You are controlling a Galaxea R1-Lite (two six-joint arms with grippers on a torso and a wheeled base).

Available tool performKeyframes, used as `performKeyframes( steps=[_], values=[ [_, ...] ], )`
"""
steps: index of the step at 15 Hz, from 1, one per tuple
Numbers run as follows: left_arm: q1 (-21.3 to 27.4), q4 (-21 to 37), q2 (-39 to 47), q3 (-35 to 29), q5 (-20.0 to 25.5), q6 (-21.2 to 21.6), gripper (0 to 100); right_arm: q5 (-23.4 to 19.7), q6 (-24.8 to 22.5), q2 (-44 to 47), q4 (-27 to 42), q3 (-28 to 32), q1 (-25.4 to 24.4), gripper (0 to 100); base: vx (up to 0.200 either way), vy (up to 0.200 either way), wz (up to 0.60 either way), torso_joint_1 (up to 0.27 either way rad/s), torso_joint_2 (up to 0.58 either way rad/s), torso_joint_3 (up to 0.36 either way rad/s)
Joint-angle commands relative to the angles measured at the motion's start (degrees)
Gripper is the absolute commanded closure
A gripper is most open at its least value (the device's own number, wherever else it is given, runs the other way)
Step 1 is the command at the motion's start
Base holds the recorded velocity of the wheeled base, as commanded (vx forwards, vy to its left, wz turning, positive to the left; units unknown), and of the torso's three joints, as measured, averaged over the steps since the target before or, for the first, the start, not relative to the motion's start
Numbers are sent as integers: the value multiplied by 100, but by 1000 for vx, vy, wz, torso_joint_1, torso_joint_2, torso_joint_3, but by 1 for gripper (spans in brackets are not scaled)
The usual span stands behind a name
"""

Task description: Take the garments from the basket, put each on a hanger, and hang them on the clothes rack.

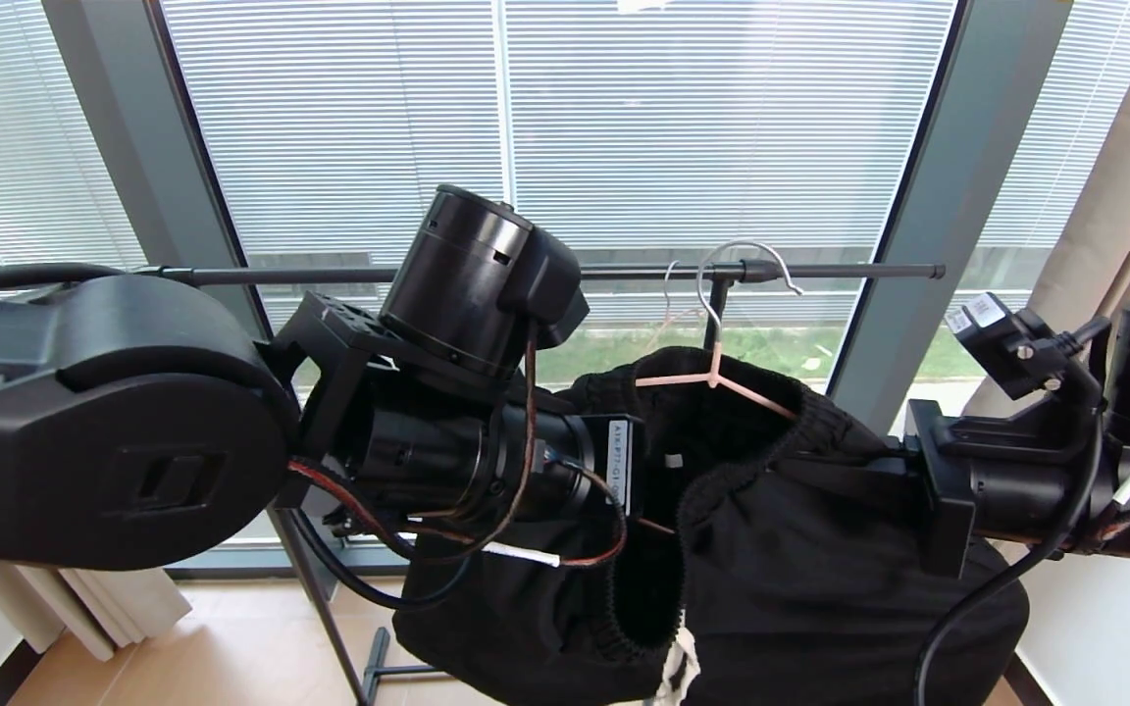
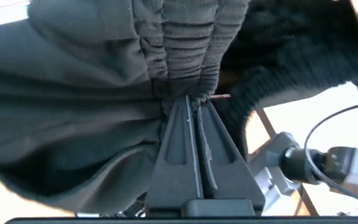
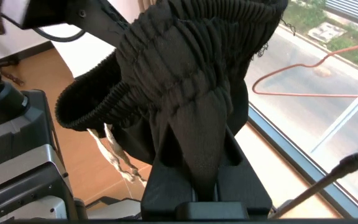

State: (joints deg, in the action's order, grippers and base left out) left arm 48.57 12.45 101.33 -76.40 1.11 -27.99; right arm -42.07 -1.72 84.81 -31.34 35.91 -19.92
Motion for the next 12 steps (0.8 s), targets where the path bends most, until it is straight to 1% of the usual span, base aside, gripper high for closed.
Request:
performKeyframes(
  steps=[1,2,4,6,8,11,12],
  values=[
    [4,-23,212,-77,-208,-5,100,-258,-4,-123,-135,-172,-3,100,0,0,0,0,0,0],
    [12,-76,221,-68,-278,-14,0,-275,-4,-123,-162,-199,-3,100,0,0,0,0,0,0],
    [100,-260,177,-15,-313,-5,0,-284,5,-123,-170,-208,-3,100,0,0,0,0,0,0],
    [135,-260,177,-7,-331,-5,0,-284,-4,-114,-170,-208,-3,100,0,0,0,0,0,0],
    [206,-269,-52,134,-331,4,0,-284,5,-105,-170,-199,6,100,0,0,0,0,0,0],
    [250,-269,-307,371,-445,241,0,-284,5,-79,-206,-199,23,100,0,0,0,0,0,0],
    [241,-269,-368,459,-454,250,0,-284,5,-70,-206,-199,23,100,0,0,0,0,0,0]
  ],
)
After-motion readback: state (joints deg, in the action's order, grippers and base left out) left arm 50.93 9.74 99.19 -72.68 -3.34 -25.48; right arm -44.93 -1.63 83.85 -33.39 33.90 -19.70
